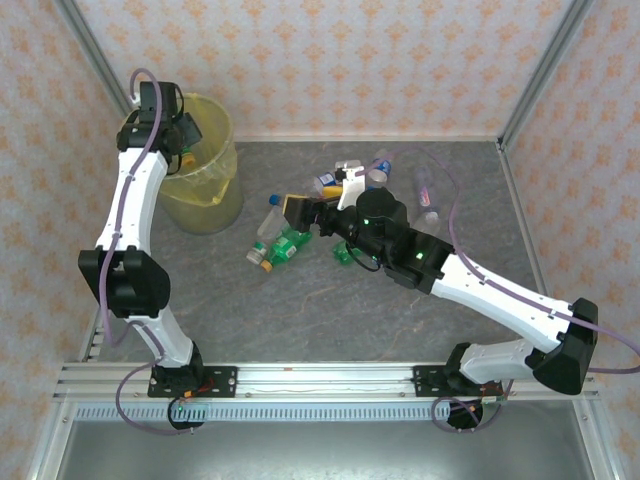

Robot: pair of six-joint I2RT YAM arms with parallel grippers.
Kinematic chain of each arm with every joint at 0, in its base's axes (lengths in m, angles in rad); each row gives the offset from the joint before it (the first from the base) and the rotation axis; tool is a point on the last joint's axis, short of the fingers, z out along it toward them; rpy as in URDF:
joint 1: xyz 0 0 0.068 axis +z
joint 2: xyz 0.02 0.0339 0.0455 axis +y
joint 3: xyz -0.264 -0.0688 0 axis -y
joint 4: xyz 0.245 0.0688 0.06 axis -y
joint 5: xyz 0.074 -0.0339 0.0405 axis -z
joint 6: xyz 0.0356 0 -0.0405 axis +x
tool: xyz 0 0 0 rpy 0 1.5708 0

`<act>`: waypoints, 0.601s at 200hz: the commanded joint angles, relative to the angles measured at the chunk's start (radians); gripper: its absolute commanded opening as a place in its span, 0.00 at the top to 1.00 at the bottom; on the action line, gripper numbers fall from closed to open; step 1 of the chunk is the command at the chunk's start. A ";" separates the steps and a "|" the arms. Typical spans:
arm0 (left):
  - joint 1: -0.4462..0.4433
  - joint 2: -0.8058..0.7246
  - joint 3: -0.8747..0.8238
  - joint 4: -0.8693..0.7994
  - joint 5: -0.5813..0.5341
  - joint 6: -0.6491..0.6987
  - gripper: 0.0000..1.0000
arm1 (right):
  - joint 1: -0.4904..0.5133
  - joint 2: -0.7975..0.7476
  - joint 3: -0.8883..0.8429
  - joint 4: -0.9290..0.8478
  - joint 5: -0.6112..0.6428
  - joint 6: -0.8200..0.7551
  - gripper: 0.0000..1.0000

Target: Put the plastic bottles in the bin

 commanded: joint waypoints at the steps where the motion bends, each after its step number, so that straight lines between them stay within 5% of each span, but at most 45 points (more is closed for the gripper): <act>1: 0.005 0.017 0.036 -0.025 0.018 -0.002 0.44 | 0.005 0.006 0.039 -0.009 0.035 -0.005 0.00; 33: 0.005 0.007 0.032 -0.026 0.023 -0.004 0.27 | 0.005 0.011 0.043 -0.021 0.047 -0.003 0.00; 120: 0.001 -0.092 0.023 -0.019 0.040 -0.009 0.01 | 0.005 0.006 0.016 -0.012 0.061 0.024 0.00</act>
